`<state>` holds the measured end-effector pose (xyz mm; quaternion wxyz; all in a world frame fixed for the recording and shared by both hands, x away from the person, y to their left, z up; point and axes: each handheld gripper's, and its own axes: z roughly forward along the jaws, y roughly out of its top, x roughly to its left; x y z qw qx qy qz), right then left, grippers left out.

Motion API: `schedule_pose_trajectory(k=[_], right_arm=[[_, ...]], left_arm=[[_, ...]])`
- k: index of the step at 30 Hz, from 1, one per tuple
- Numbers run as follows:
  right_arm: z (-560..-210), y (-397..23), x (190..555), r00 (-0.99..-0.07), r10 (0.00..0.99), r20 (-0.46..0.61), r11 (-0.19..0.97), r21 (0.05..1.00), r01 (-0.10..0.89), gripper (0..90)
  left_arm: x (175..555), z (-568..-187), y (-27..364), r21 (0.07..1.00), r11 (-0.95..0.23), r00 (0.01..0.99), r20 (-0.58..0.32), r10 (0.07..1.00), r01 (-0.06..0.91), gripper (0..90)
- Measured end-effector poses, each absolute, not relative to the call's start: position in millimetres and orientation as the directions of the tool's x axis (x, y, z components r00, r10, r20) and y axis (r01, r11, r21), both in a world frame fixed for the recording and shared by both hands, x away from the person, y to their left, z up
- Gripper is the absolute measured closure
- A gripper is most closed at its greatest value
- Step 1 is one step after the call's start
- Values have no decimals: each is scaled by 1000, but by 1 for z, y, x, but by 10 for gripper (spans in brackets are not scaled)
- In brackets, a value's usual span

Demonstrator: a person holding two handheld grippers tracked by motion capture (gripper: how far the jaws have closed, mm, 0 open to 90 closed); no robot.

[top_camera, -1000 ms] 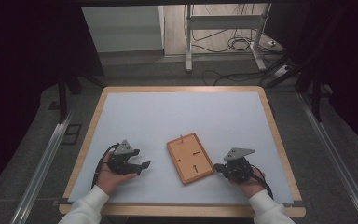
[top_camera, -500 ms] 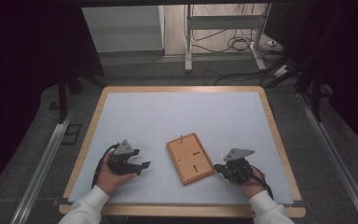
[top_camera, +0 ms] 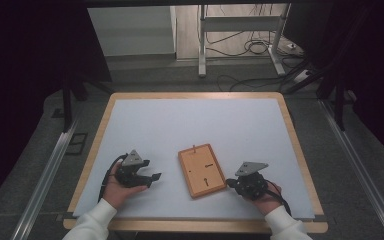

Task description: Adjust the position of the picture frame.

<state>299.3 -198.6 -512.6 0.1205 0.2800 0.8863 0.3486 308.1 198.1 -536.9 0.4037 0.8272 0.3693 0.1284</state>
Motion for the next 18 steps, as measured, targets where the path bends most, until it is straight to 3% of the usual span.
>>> schedule_pose_trajectory(k=[18], right_arm=[[-513, -186, 288, -836, 548, 9, 606, 685, 404, 897]], left_arm=[[308, -538, 196, 757, -410, 697, -84, 712, 509, 282]])
